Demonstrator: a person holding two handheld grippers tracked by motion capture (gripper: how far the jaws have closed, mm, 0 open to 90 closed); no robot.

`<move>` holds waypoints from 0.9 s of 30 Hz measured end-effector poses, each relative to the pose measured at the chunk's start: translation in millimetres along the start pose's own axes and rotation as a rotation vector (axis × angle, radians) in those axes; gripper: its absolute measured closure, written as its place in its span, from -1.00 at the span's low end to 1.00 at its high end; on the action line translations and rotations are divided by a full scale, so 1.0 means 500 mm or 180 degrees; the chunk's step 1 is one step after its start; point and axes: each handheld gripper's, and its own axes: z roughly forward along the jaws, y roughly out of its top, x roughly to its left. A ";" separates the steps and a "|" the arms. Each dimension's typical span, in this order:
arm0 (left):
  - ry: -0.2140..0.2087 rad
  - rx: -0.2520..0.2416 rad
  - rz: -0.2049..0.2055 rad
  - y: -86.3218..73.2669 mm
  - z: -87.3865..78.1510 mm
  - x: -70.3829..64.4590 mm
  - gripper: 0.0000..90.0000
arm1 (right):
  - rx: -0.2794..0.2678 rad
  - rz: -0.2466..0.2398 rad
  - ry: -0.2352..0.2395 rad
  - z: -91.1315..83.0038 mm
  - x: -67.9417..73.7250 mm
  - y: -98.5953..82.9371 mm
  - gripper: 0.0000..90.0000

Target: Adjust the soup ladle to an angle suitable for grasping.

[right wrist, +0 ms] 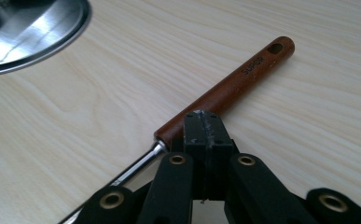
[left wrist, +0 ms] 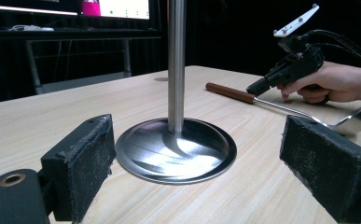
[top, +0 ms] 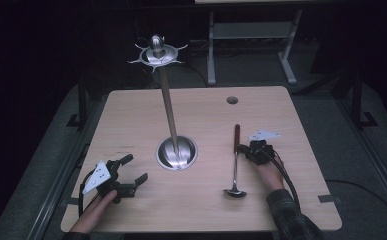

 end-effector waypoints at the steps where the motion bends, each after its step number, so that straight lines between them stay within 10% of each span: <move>1: 0.0001 0.0000 -0.0002 0.000 0.000 0.000 -0.78 | 0.0007 -0.0011 0.0016 0.001 0.004 0.002 1.00; 17: -0.0001 -0.0005 -0.0005 0.000 0.000 0.000 -0.78 | 0.0104 -0.0129 0.0265 -0.003 0.041 0.021 1.00; 27: -0.0014 0.0030 0.0047 0.000 -0.001 0.001 -0.78 | 0.0694 -0.0319 0.0553 -0.052 0.084 0.033 1.00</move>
